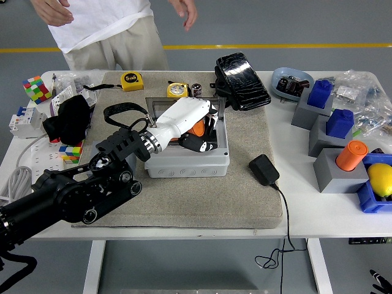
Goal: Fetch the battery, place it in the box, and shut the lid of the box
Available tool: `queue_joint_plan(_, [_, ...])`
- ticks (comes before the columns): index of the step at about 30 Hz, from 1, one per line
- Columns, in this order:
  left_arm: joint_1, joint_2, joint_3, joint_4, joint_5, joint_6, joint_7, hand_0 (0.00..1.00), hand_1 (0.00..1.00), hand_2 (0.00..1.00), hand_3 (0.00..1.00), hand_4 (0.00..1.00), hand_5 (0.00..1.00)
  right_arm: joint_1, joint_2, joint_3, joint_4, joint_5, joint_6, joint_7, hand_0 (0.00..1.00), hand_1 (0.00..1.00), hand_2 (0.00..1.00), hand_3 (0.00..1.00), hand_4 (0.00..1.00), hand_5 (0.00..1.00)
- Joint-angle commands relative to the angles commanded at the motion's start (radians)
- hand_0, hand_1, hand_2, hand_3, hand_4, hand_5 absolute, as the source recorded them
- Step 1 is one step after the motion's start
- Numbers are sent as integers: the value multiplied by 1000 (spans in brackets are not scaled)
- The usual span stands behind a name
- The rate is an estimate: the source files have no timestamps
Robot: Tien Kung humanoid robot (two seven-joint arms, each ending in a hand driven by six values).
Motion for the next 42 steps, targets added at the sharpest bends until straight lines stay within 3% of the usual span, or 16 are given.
queue_joint_plan(5, [-1, -7, 5, 11, 6, 5, 0, 130, 122, 219, 324, 998, 2, -1, 0, -2, 0, 1, 0, 0, 660, 665, 657, 546, 949, 445])
queue_joint_plan(6, [-1, -7, 6, 13, 8, 7, -2, 178, 169, 235, 407, 998, 61, -1, 0, -2, 0, 1, 0, 0, 661, 665, 657, 546, 949, 445])
queue_joint_plan(11, [2, -7, 9, 19, 25, 12, -9, 178, 169, 235, 407, 998, 61, -2, 0, -3, 1, 1, 0, 0, 661, 665, 657, 546, 949, 445])
queue_joint_plan(12, [3, -6, 9, 20, 33, 13, -9, 268, 343, 344, 516, 998, 141, -2, 0, -3, 1, 1, 0, 0, 659, 665, 657, 546, 949, 445])
queue_joint_plan(17, [3, -5, 8, 27, 57, 21, -10, 268, 343, 344, 516, 998, 141, -1, 0, -3, 2, 0, -1, 1, 659, 665, 657, 546, 949, 445])
queue_joint_plan(18, [2, -5, 7, 29, 56, 20, -10, 296, 392, 375, 563, 998, 189, 0, 0, -3, 3, -1, -1, 1, 660, 665, 657, 546, 949, 446])
queue_joint_plan(32, [12, 1, -7, 20, 57, 12, -3, 303, 409, 380, 596, 998, 224, -1, 0, -2, 2, -1, 0, 1, 661, 665, 657, 546, 950, 446])
queue_joint_plan(41, [57, 24, -93, -72, 69, 7, 6, 301, 403, 378, 593, 998, 230, -2, 1, 3, 2, -5, 1, 2, 661, 665, 657, 546, 950, 446])
queue_joint_plan(42, [68, 31, -116, -93, 73, 5, 8, 272, 347, 377, 550, 998, 152, -1, 0, 3, 2, -6, 1, 2, 660, 665, 657, 546, 950, 446])
